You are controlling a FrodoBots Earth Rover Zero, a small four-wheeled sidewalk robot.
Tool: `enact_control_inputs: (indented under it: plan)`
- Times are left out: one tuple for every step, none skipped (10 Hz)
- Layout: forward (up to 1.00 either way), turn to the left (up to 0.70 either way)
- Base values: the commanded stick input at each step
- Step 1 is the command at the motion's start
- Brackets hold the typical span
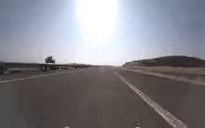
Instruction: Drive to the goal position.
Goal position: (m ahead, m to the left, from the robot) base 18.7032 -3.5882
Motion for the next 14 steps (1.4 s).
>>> enact_control_inputs:
  plan:
    - [1.0,0.0]
    - [1.0,0.0]
    - [1.0,0.0]
    - [1.0,0.0]
    - [1.0,0.0]
    - [1.0,0.0]
    - [1.0,0.0]
    - [1.0,0.0]
    - [1.0,0.0]
    - [1.0,0.0]
    - [1.0,0.0]
    - [1.0,0.01]
    - [1.0,0.02]
    - [1.0,0.01]
